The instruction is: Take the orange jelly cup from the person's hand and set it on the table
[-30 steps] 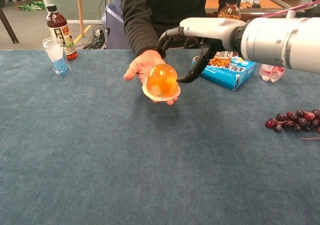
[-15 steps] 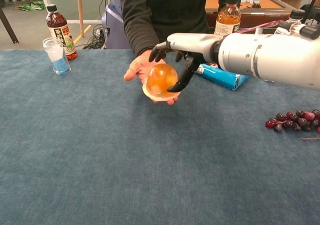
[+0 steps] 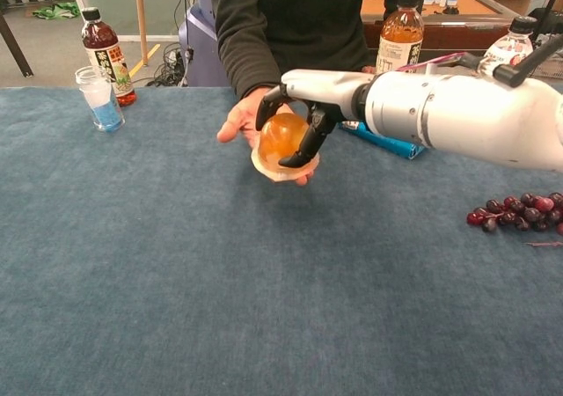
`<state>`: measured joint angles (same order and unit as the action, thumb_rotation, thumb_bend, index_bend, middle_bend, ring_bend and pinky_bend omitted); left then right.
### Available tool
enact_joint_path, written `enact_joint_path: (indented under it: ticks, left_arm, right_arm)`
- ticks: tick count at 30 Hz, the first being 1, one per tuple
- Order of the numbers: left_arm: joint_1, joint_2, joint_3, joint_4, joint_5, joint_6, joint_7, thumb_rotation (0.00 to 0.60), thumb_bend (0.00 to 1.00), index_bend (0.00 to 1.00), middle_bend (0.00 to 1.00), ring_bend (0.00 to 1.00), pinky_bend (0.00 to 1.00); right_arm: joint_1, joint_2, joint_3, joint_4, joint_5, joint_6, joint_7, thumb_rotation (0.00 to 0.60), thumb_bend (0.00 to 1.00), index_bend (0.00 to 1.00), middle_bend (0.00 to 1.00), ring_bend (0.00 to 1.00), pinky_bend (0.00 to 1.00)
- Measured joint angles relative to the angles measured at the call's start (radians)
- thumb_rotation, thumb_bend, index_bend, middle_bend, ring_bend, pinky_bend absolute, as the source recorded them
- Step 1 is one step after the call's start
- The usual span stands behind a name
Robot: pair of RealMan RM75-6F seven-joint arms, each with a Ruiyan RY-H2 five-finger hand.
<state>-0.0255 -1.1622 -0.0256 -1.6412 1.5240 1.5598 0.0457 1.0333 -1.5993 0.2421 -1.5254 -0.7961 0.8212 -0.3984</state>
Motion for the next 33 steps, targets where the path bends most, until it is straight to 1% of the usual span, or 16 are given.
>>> enact_joint_path:
  ticks: [5, 8, 12, 16, 22, 27, 33]
  left_arm:
    - [0.002, -0.001, -0.001, 0.004, -0.002, 0.001, -0.004, 0.6, 0.17, 0.4, 0.34, 0.29, 0.22]
    - [0.002, -0.002, -0.001, 0.007, -0.002, 0.0, -0.005, 0.6, 0.17, 0.4, 0.34, 0.29, 0.22]
    - [0.002, -0.002, -0.001, 0.007, -0.002, -0.001, -0.004, 0.6, 0.17, 0.4, 0.34, 0.29, 0.22]
    - [0.002, -0.001, -0.002, 0.006, -0.005, -0.001, -0.004, 0.6, 0.17, 0.4, 0.34, 0.29, 0.22]
    - [0.003, 0.0, -0.003, 0.008, -0.007, -0.002, -0.006, 0.6, 0.17, 0.4, 0.34, 0.29, 0.22]
    - [0.002, 0.0, -0.004, 0.011, -0.008, -0.004, -0.007, 0.6, 0.17, 0.4, 0.34, 0.29, 0.22]
    - [0.002, 0.0, -0.006, 0.013, -0.011, -0.004, -0.009, 0.6, 0.17, 0.4, 0.34, 0.29, 0.22]
  right_arm:
    - [-0.004, -0.016, -0.002, 0.018, -0.03, 0.021, 0.019, 0.6, 0.38, 0.47, 0.3, 0.16, 0.57]
    - [-0.009, -0.027, -0.001, 0.031, -0.048, 0.033, 0.034, 0.6, 0.42, 0.53, 0.34, 0.2, 0.59]
    - [-0.012, -0.038, 0.001, 0.044, -0.058, 0.039, 0.044, 0.6, 0.42, 0.58, 0.37, 0.24, 0.6]
    - [-0.013, -0.052, 0.005, 0.056, -0.068, 0.051, 0.05, 0.6, 0.45, 0.63, 0.43, 0.3, 0.65]
    - [-0.018, -0.051, 0.009, 0.055, -0.08, 0.059, 0.053, 0.6, 0.47, 0.66, 0.46, 0.35, 0.67]
    - [-0.024, -0.037, 0.015, 0.037, -0.08, 0.06, 0.06, 0.6, 0.48, 0.66, 0.46, 0.36, 0.67]
    - [-0.039, 0.009, 0.017, -0.017, -0.091, 0.07, 0.063, 0.6, 0.48, 0.66, 0.46, 0.37, 0.67]
